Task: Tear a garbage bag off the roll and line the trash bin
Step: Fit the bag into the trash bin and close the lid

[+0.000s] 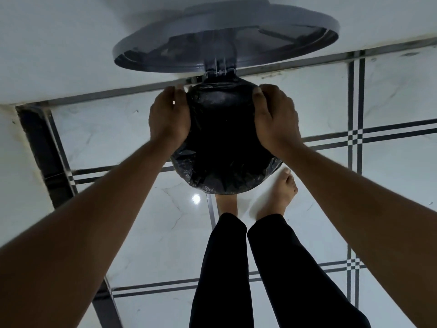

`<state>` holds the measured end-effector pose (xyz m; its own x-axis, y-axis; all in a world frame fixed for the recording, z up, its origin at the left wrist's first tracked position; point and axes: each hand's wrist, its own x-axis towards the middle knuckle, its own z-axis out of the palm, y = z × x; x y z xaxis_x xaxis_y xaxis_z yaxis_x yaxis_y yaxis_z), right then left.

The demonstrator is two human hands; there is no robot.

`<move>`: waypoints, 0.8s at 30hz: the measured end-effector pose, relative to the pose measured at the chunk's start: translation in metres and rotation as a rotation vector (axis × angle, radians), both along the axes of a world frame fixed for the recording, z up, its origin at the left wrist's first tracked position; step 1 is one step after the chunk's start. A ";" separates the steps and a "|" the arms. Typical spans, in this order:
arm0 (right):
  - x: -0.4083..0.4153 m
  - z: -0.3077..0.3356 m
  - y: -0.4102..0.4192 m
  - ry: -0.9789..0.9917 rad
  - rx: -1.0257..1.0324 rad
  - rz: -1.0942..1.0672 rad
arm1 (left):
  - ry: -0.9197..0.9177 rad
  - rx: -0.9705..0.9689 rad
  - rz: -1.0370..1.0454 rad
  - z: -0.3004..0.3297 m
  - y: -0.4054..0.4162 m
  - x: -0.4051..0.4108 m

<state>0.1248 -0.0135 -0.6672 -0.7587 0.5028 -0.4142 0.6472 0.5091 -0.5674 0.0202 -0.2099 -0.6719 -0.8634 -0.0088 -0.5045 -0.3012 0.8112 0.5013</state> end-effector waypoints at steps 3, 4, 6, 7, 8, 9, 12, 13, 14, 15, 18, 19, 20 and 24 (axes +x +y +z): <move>-0.009 0.000 0.006 -0.061 -0.066 0.016 | -0.107 -0.045 -0.096 0.000 0.007 -0.006; -0.013 -0.002 0.009 -0.093 -0.083 0.013 | -0.147 -0.067 -0.100 -0.001 0.010 -0.011; -0.022 -0.005 0.017 -0.149 -0.095 0.017 | -0.222 -0.091 -0.084 -0.004 0.014 -0.023; -0.024 -0.007 0.020 -0.155 -0.098 0.008 | -0.233 -0.091 -0.072 -0.003 0.016 -0.028; -0.026 -0.007 0.022 -0.143 -0.099 -0.008 | -0.230 -0.075 -0.059 -0.004 0.018 -0.032; -0.027 -0.005 0.023 -0.125 -0.101 -0.011 | -0.227 -0.043 -0.055 -0.006 0.019 -0.034; -0.030 0.004 0.024 -0.170 -0.117 0.057 | -0.328 -0.014 -0.050 -0.008 0.015 -0.037; -0.030 0.005 0.024 -0.219 -0.132 0.079 | -0.365 -0.015 -0.041 -0.009 0.014 -0.036; -0.029 0.007 0.023 -0.241 -0.152 0.063 | -0.374 -0.002 -0.022 -0.009 0.014 -0.035; -0.026 0.007 0.023 -0.230 -0.166 0.012 | -0.351 0.016 0.000 -0.009 0.014 -0.033; -0.011 0.009 0.019 -0.149 -0.159 -0.218 | -0.168 0.011 0.144 -0.003 0.008 -0.020; -0.004 0.014 0.017 -0.139 -0.157 -0.287 | -0.119 -0.015 0.195 0.000 0.003 -0.011; 0.003 0.019 0.013 -0.122 -0.159 -0.355 | -0.079 -0.049 0.248 0.006 -0.001 -0.001; 0.041 0.029 -0.003 -0.104 -0.196 -0.598 | -0.122 -0.154 0.548 0.025 -0.012 0.051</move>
